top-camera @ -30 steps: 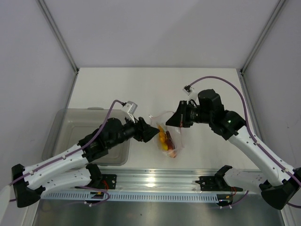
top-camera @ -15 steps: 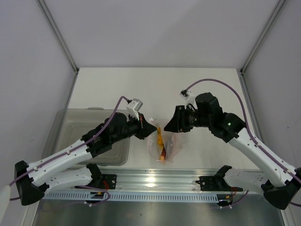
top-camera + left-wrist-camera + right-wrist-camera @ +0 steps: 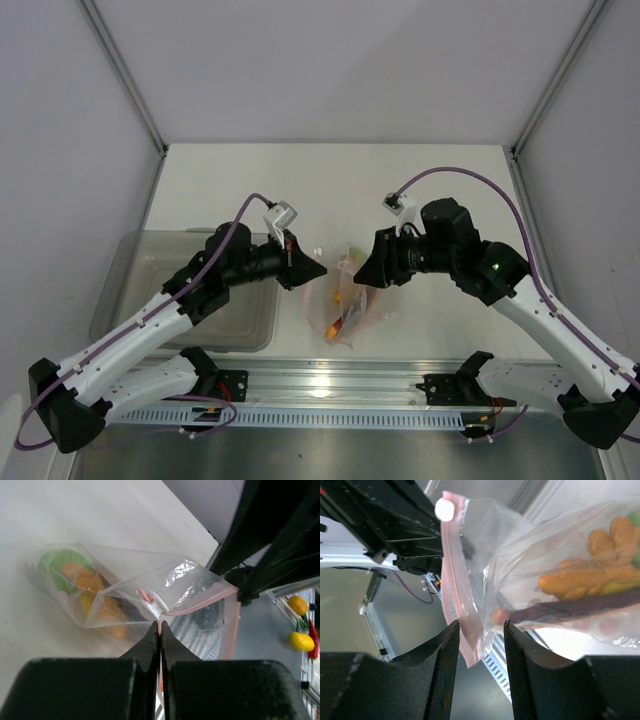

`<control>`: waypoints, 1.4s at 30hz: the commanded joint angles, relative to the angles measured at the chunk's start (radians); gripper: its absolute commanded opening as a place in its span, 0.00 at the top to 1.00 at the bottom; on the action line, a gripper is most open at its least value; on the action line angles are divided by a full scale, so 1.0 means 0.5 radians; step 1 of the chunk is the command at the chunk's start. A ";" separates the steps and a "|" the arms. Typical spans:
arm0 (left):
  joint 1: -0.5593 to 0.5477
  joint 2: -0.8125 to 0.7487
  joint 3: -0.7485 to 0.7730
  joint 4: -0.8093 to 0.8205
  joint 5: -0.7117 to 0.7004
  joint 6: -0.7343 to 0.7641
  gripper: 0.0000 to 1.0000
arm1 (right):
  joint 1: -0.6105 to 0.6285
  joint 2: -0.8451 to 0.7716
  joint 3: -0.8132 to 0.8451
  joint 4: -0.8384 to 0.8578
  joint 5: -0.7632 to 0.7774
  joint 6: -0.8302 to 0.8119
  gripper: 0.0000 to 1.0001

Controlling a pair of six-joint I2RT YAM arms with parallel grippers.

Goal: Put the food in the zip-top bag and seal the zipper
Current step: Adjust the zipper food storage bag at the center of the board.

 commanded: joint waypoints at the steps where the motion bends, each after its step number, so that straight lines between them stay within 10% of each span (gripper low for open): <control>1: 0.073 0.014 0.166 0.099 0.413 0.160 0.99 | 0.009 0.075 0.099 -0.039 0.086 -0.164 0.57; 26: 0.282 0.192 0.781 -0.340 0.744 0.498 0.99 | -0.013 -0.029 0.372 0.166 -0.143 -0.229 0.56; 42: 0.316 0.324 0.667 -0.245 1.686 0.596 0.99 | 0.058 -0.134 0.077 0.264 -0.539 -0.701 0.55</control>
